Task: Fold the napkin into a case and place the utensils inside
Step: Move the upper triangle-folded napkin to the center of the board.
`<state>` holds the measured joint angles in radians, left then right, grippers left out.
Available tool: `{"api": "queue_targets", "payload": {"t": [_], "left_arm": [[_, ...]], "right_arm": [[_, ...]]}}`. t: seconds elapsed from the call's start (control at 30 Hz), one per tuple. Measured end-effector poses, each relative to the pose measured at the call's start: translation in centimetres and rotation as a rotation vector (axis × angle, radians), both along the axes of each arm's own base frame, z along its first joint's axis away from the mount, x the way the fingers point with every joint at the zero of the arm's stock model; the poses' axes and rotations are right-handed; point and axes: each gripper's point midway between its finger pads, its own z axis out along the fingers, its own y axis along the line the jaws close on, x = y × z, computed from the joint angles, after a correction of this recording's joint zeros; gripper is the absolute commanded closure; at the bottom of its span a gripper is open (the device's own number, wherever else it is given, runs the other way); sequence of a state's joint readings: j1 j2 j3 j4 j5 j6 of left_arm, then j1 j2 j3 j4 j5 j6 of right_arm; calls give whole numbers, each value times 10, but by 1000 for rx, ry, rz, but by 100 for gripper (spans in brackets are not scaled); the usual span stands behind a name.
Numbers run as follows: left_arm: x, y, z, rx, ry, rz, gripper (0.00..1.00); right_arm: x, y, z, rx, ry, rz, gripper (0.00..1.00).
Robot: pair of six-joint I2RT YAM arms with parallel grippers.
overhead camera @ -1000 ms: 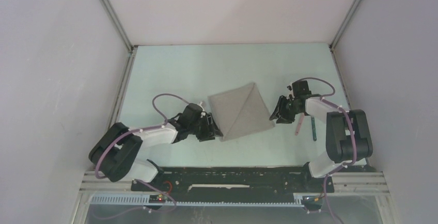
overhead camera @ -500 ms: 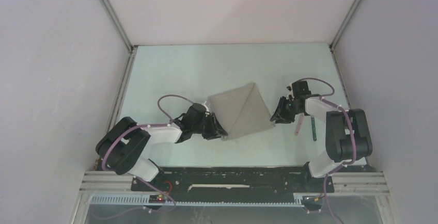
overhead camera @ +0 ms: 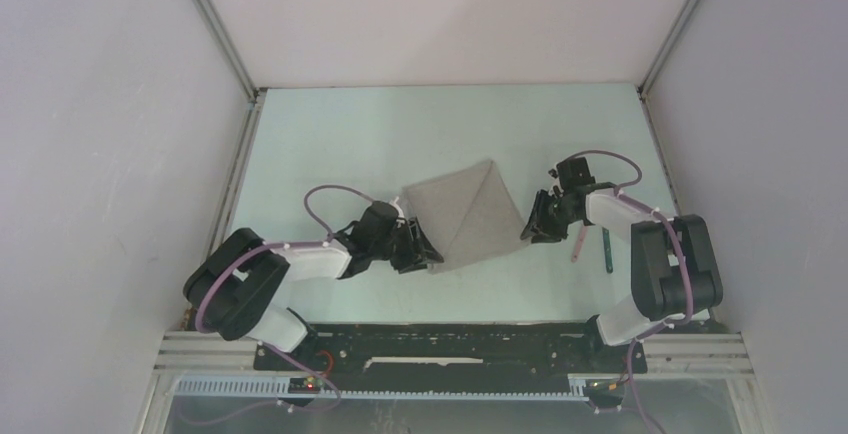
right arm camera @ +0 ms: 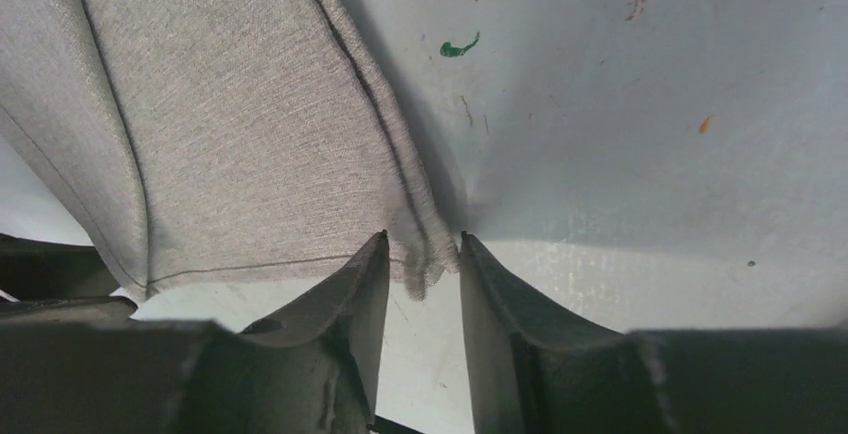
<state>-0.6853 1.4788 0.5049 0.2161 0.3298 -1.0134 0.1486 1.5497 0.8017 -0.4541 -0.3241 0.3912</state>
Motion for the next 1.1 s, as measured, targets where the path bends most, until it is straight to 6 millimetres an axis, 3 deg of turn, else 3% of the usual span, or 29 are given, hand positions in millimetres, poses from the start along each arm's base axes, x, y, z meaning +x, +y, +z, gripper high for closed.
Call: {"api": "queue_targets", "payload": {"t": [0.1,0.2,0.37,0.5,0.63,0.83,1.1], "left_arm": [[-4,4,-2,4,4,0,35],[-7,5,-1,-1,5,2,32],[-9,9,1,-2,1,7,32],[-7,15,2,-1,-2,22,41],[1,28,4,-14,-4,66,46],[14,45,12,-39,-22,130,45],[21,52,16,-69,-23,154,44]], "right_arm": [[2,-1,-1,2,-3,-6,67],[3,-2,-5,5,8,-10,77],[5,-2,-7,6,6,-11,87],[6,-3,-8,-1,3,-17,99],[7,-5,-9,-3,2,-23,100],[13,-7,-8,-12,-5,-29,100],[28,-12,-8,-47,-19,-46,98]]}}
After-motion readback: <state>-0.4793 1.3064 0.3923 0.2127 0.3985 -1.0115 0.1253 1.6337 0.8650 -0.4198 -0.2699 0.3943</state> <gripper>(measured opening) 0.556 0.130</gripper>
